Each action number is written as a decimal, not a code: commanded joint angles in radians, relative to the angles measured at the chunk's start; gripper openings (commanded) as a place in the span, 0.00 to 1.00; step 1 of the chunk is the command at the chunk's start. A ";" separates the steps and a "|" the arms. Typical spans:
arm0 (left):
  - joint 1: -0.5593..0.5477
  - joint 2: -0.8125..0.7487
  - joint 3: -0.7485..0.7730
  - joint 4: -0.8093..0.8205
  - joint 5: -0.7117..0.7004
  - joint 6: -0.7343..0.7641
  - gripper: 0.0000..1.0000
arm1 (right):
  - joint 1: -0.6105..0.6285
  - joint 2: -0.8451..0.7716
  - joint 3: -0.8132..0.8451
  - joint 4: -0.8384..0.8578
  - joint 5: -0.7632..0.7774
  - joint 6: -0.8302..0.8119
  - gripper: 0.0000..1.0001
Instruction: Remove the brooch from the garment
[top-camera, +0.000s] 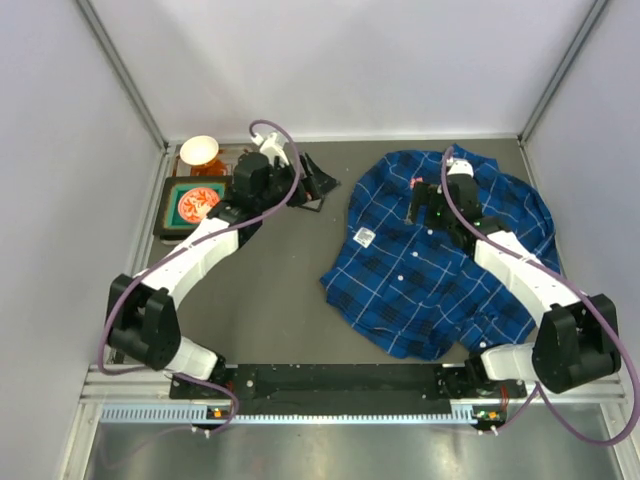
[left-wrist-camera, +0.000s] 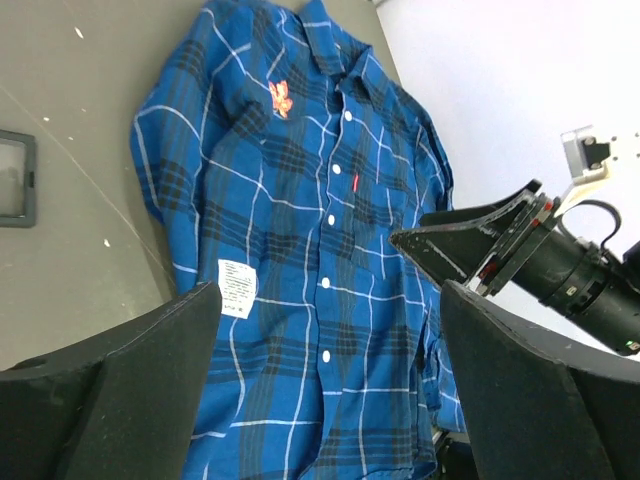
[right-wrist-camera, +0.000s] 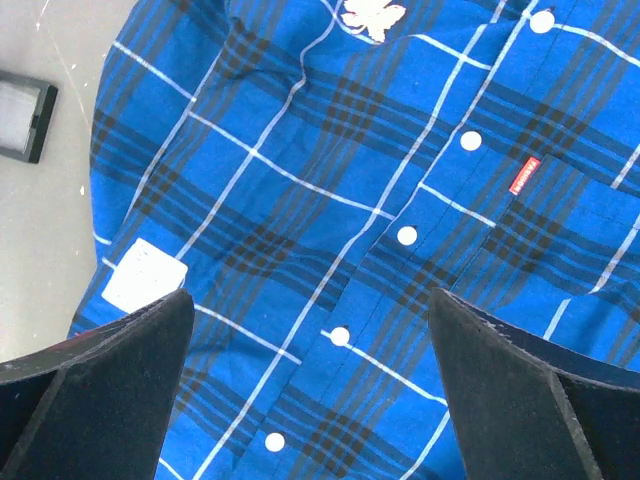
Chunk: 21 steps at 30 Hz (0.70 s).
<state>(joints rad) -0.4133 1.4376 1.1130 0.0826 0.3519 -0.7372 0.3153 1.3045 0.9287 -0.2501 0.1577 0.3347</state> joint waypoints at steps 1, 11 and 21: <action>-0.045 0.053 0.073 0.026 0.029 0.033 0.95 | -0.038 0.013 0.050 0.043 -0.020 0.038 0.99; -0.192 0.334 0.284 -0.023 0.090 0.090 0.82 | -0.174 0.119 0.094 0.080 -0.270 0.102 0.99; -0.249 0.768 0.721 0.017 0.136 0.107 0.64 | -0.309 0.415 0.298 0.110 -0.418 0.199 0.87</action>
<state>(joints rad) -0.6544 2.0689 1.6531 0.0498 0.4622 -0.6483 0.0528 1.6218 1.1198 -0.2008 -0.1661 0.4786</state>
